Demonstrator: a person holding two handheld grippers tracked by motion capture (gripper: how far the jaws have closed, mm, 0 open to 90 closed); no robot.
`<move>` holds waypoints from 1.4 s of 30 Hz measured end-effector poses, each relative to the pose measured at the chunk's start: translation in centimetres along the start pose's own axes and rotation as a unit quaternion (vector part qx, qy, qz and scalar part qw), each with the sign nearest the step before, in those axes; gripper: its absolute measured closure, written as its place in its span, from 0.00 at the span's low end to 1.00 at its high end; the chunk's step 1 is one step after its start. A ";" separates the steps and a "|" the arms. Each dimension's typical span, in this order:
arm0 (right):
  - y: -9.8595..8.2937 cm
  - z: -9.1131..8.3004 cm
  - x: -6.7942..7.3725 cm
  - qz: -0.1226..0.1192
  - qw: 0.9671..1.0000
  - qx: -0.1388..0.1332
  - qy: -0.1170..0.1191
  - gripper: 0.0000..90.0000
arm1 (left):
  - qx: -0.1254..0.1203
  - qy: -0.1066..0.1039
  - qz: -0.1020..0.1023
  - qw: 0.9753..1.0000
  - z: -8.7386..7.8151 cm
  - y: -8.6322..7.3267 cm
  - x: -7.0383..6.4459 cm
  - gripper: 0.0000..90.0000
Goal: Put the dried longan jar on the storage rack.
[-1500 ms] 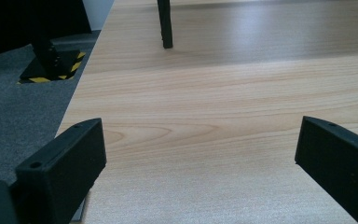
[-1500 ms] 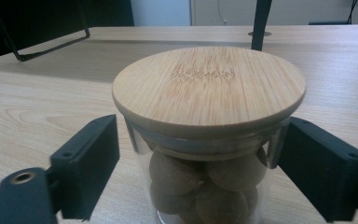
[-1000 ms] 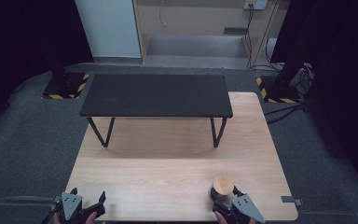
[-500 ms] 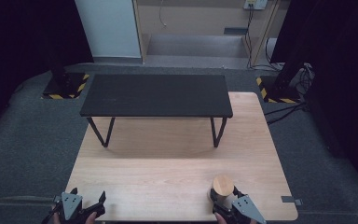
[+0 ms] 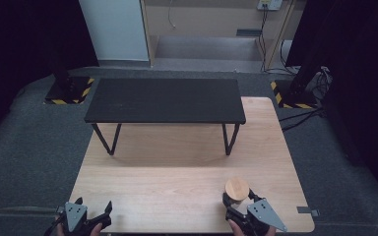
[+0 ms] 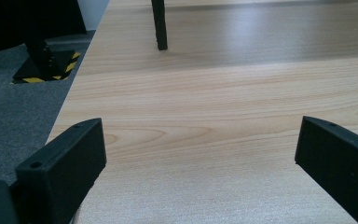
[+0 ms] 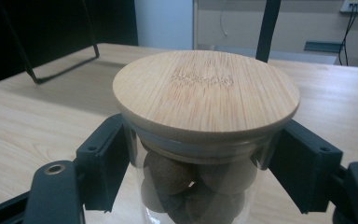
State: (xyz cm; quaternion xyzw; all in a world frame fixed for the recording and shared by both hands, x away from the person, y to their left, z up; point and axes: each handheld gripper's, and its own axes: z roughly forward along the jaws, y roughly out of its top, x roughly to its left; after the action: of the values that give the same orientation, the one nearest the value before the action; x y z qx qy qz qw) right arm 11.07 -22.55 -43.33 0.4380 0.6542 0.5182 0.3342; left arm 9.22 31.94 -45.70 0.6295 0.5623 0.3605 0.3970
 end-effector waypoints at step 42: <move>14.1 5.6 -1.6 -0.024 0.999 0.000 0.031 0.29 | -0.003 -0.016 -0.001 1.000 0.4 0.4 0.0 0.01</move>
State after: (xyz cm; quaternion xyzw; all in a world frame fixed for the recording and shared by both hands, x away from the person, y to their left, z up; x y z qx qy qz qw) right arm 19.90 -20.70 -30.99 0.4060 0.6744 0.5235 0.3259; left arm 9.72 31.92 -45.48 0.6335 0.5557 0.3517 0.4077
